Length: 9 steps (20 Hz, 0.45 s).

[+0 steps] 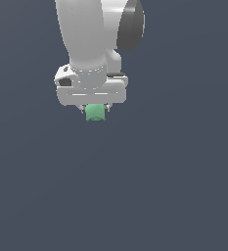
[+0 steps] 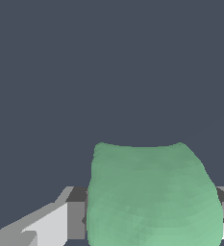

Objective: Pick up the object and move it to a goal position.

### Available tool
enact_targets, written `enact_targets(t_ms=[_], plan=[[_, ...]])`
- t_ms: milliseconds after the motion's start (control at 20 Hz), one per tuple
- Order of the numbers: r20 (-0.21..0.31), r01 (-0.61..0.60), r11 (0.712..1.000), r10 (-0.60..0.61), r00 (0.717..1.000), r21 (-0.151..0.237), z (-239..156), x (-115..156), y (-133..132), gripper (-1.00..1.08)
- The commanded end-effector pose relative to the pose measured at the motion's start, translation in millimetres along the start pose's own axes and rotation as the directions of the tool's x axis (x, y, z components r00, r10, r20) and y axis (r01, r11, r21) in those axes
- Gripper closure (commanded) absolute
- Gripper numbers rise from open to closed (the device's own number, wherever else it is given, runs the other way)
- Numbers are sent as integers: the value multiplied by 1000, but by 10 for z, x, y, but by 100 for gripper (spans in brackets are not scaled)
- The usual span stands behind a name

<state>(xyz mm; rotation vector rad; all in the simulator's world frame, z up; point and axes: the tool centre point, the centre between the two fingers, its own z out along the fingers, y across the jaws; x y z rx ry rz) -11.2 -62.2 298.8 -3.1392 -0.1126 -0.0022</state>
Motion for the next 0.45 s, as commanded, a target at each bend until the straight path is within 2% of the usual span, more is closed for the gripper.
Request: enact_targets(t_ms=[0,400], plan=[[1,1,1000,-1,1000,0,-67,-1,36,108],[1,1,1000,-1,1000,0,-57,12,35,108]])
